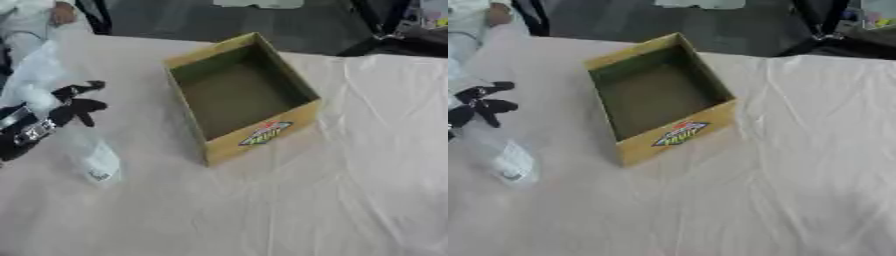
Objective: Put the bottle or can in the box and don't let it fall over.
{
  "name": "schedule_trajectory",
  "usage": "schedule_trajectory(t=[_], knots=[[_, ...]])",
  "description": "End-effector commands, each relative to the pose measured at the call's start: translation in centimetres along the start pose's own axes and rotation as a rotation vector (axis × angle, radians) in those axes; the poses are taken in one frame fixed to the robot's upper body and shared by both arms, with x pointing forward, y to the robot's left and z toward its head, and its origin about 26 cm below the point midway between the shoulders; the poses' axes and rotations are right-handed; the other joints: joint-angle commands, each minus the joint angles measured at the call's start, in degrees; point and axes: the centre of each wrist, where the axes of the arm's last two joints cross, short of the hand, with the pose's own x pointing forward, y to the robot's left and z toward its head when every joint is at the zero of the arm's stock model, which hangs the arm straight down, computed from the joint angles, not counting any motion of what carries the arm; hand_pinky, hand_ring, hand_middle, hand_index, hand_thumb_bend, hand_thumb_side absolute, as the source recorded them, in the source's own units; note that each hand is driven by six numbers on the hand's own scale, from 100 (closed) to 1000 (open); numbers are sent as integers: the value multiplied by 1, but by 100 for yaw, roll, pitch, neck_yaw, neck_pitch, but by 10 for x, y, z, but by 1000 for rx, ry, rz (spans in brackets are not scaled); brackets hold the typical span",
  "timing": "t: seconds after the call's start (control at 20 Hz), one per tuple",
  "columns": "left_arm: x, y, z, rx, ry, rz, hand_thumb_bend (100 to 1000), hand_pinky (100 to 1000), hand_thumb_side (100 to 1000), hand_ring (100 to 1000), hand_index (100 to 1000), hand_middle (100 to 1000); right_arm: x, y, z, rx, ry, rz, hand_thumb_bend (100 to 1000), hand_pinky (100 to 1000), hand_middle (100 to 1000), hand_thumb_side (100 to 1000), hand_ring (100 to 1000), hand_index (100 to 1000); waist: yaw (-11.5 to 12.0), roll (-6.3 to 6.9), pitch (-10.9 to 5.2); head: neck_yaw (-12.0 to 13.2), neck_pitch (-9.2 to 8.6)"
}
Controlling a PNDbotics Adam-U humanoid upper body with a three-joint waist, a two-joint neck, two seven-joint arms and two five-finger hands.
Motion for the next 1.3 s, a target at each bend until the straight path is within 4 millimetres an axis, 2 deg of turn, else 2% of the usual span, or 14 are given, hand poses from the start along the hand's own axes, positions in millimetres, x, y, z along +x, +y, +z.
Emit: schedule_trajectory(t=[0.05, 0.55, 1.1, 1.3], knots=[[9, 8, -2, -11, -16, -23, 196, 1000, 761, 864, 564, 1000, 4, -3, -5, 9, -19, 5, 100, 923, 1000, 572, 1000, 906, -11, 20, -86, 6, -78], [10, 7, -5, -30, -23, -11, 186, 1000, 754, 785, 515, 1000, 4, -3, -5, 8, -20, 3, 100, 923, 1000, 572, 1000, 906, -22, 21, -83, 5, -87], [8, 7, -7, -28, -16, 6, 170, 1000, 746, 726, 471, 911, 4, -3, -6, 10, -22, -1, 100, 924, 1000, 572, 1000, 907, -23, 16, -74, 9, -111], [7, 6, -8, -32, -15, 14, 164, 1000, 743, 656, 419, 852, 4, -3, -6, 12, -23, -3, 100, 924, 1000, 572, 1000, 907, -17, 15, -74, 11, -112]])
